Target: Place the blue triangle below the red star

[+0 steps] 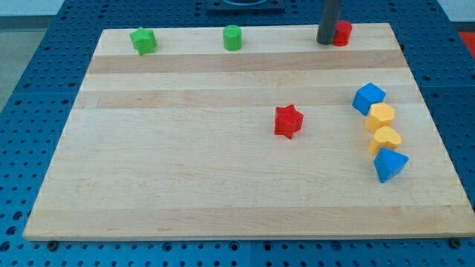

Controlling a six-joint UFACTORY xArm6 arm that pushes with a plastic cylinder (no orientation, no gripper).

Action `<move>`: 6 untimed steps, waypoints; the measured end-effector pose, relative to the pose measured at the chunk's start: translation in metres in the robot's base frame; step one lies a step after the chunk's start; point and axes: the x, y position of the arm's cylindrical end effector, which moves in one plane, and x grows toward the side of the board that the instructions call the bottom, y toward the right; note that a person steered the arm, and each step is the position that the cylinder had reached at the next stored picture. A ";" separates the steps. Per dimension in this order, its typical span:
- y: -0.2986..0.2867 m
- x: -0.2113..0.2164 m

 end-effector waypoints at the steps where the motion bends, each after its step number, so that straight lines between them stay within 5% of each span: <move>1: 0.000 0.000; 6: -0.044 0.061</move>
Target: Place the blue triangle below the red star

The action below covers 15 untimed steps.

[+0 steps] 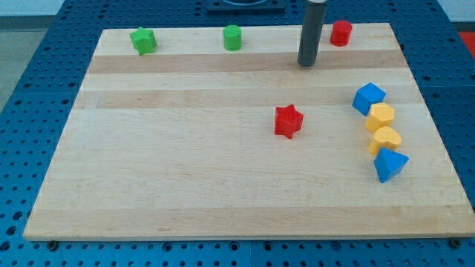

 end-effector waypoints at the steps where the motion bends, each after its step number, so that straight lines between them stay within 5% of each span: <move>1: 0.000 0.004; 4: 0.000 0.082; 6: 0.000 0.241; 8: 0.014 0.318; 12: 0.039 0.276; 14: 0.124 0.296; 15: 0.139 0.267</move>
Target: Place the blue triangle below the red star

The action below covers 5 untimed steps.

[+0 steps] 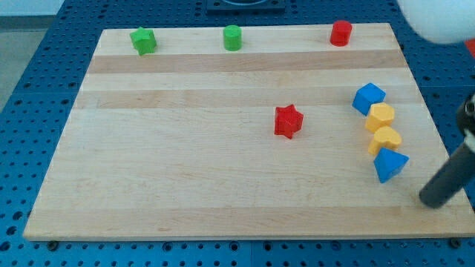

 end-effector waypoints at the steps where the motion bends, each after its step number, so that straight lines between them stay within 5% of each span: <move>1: 0.000 -0.007; 5: -0.027 -0.033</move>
